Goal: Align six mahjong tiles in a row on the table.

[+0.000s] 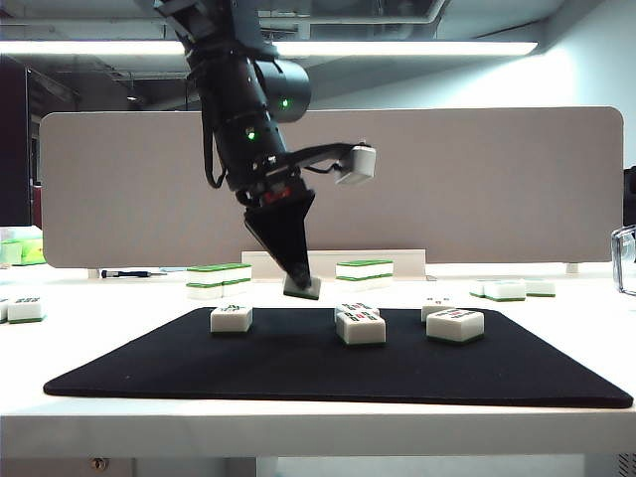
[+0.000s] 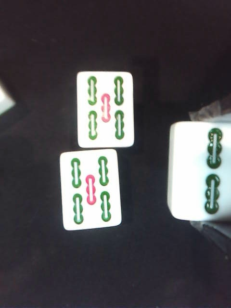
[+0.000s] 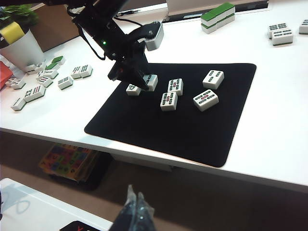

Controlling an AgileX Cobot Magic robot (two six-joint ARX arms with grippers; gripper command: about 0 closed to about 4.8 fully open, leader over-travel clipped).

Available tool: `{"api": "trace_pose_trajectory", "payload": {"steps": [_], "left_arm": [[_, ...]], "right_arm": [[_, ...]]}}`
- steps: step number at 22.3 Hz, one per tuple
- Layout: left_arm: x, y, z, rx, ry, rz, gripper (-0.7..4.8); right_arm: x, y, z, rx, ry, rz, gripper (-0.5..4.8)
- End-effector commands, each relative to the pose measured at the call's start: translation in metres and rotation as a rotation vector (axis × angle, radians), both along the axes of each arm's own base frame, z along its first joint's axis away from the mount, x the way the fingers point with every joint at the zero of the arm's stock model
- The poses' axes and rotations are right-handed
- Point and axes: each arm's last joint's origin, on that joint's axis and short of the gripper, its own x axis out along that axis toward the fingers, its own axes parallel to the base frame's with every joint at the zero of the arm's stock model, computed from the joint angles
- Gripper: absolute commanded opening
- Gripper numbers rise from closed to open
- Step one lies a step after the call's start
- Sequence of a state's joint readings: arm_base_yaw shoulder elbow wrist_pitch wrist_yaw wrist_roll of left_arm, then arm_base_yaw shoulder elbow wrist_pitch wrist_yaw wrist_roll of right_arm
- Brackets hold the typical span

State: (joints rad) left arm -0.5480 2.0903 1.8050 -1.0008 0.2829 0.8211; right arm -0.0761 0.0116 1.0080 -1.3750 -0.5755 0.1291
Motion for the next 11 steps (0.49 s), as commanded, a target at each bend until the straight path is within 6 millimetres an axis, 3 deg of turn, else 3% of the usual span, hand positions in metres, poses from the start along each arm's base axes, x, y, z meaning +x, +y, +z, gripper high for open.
{"api": "trace_pose_trajectory", "payload": {"steps": [1,4,11], "left_arm": [[0.004,0.001,-0.002,0.013,-0.033,-0.033,1.97],[0.010,0.002,-0.013,0.125,-0.099,-0.057,1.97],[0.015,0.003,-0.023,0.144,-0.096,-0.047,1.97]], "right_arm": [[-0.003,0.000,0.000,-0.005,-0.028,0.001,-0.01],[-0.003,0.000,0.000,-0.005,-0.027,0.001,-0.01],[-0.003,0.000,0.000,-0.005,-0.027,0.001,-0.01]]}}
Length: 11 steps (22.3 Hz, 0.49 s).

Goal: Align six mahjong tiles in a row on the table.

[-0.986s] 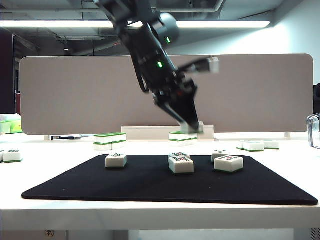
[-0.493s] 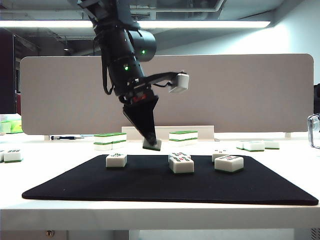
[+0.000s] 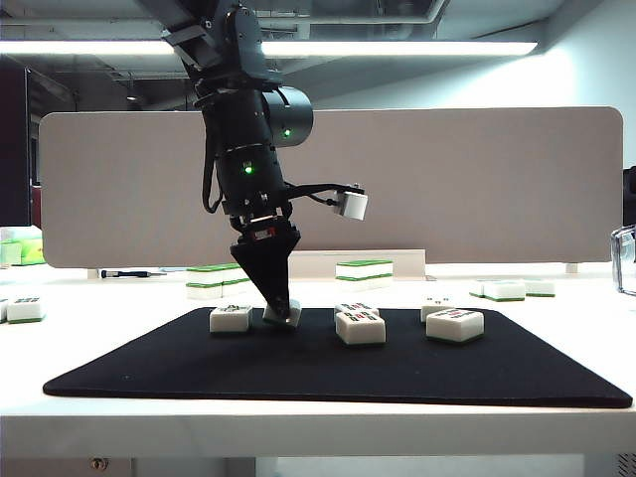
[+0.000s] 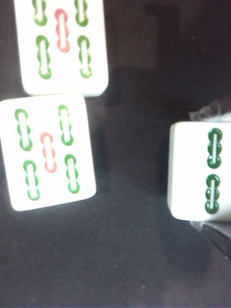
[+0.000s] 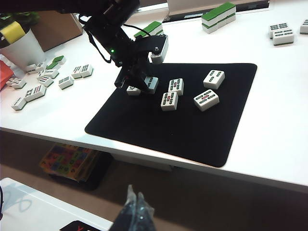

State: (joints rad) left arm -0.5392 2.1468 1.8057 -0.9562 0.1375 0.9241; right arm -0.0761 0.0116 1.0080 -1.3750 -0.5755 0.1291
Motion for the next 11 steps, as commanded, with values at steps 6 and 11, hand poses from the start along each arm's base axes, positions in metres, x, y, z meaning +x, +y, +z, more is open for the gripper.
{"api": "trace_pose_trajectory", "payload": {"steps": [6,11], "left_arm": [[0.006,0.014,-0.002,0.028,0.012,0.035,1.97],[0.005,0.017,-0.002,0.022,0.054,0.035,1.98]], "right_arm": [[-0.003,0.000,0.000,-0.005,-0.027,0.001,-0.01],[-0.003,0.000,0.000,-0.005,-0.027,0.000,-0.01]]}}
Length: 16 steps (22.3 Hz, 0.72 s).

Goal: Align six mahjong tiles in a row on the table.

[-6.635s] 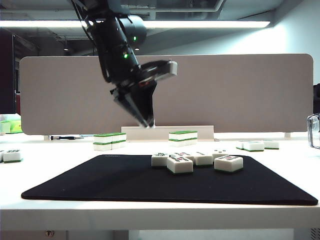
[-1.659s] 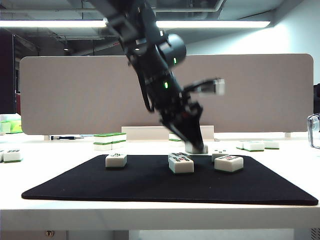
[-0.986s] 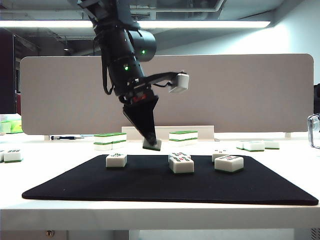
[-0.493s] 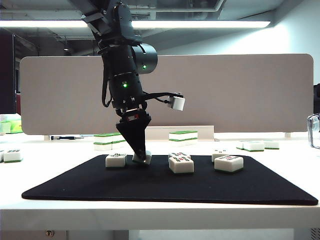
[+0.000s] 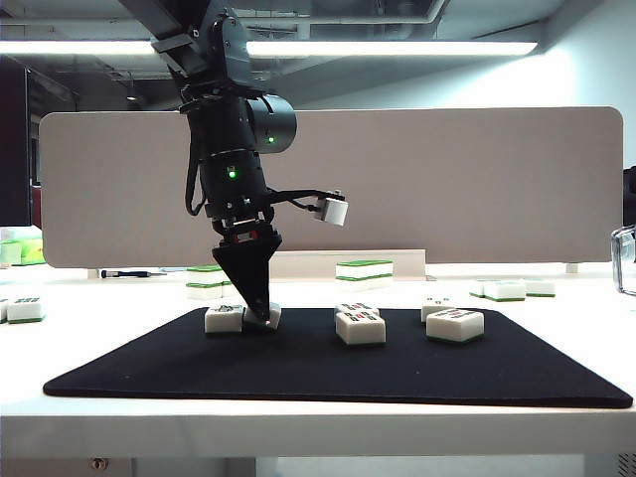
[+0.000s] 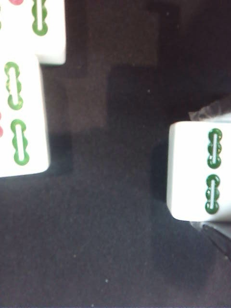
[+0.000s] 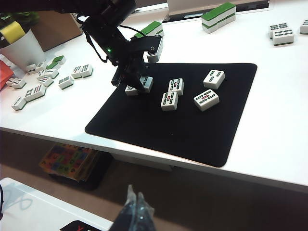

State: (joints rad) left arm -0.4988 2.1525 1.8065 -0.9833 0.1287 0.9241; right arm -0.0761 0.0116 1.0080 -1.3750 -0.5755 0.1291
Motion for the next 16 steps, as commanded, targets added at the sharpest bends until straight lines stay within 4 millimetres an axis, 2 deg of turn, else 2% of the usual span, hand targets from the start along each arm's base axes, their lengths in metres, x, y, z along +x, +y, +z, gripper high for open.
{"api": "trace_pose_trajectory", "payload": {"steps": [1,10,13,16], "left_arm": [[-0.0030,0.0011,0.0003,0.000,0.035,-0.007,2.09],[-0.0042,0.0017,0.0002,0.004,0.052,0.013,2.20],[-0.0041,0.0016,0.0004,0.003,0.052,0.018,3.14],[-0.0039,0.0017,0.0013,0.005,0.048,0.019,3.14]], "right_arm": [[-0.0028,0.0002,0.0003,-0.005,-0.027,0.000,-0.01],[-0.0028,0.0002,0.0003,-0.005,-0.027,0.000,-0.01],[-0.0028,0.0002,0.0003,-0.005,-0.027,0.000,-0.01],[-0.0028,0.0002,0.0003,-0.005,-0.028,0.000,-0.01]]}}
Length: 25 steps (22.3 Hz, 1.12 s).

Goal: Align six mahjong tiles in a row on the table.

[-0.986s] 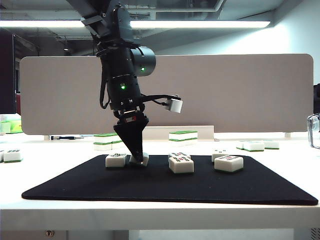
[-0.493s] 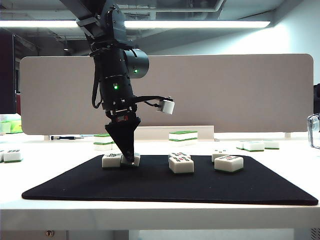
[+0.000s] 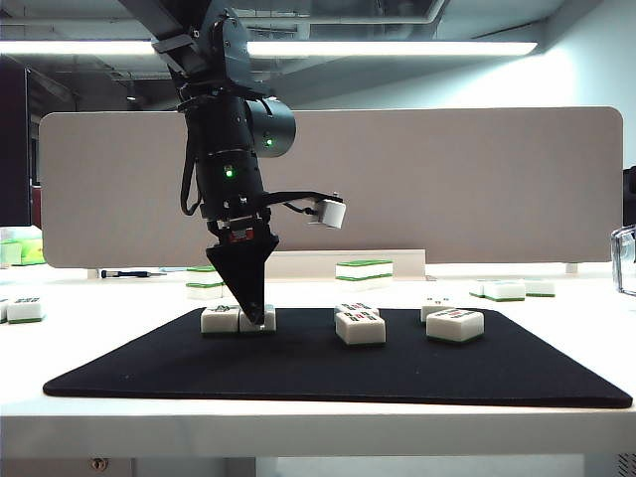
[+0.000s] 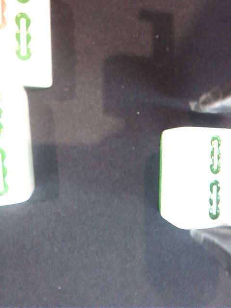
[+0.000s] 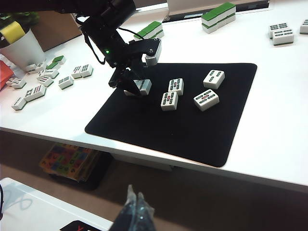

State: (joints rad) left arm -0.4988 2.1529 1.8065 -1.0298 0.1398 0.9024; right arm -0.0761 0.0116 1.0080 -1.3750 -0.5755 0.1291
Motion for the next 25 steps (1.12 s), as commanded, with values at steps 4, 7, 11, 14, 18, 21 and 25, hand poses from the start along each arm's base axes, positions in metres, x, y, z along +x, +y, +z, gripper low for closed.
{"api": "trace_pose_trajectory", "payload": {"steps": [4,7,11,14,18,21,25], "left_arm": [[0.005,-0.005,0.036,-0.071,-0.077,0.076,3.14],[0.012,-0.017,0.065,-0.281,-0.095,0.146,3.13],[0.009,-0.052,0.065,-0.495,-0.064,0.089,3.09],[0.006,-0.083,0.051,-0.498,-0.097,0.245,3.09],[0.003,-0.109,0.033,-0.497,-0.115,0.432,3.09],[0.001,-0.123,0.020,-0.508,-0.107,0.562,3.09],[0.000,-0.130,0.004,-0.513,-0.049,0.776,3.09]], "right_arm": [[-0.003,0.000,0.000,-0.005,-0.027,0.000,-0.01],[-0.003,0.000,0.000,-0.005,-0.027,0.000,-0.01],[-0.003,0.000,0.000,-0.009,-0.028,-0.009,-0.01],[-0.002,-0.001,0.000,-0.018,-0.026,-0.034,-0.01],[-0.002,-0.001,0.000,-0.022,-0.026,-0.043,-0.01],[-0.002,-0.001,0.000,-0.023,-0.026,-0.047,-0.01],[-0.002,-0.001,0.000,-0.027,-0.026,-0.056,-0.01]]}}
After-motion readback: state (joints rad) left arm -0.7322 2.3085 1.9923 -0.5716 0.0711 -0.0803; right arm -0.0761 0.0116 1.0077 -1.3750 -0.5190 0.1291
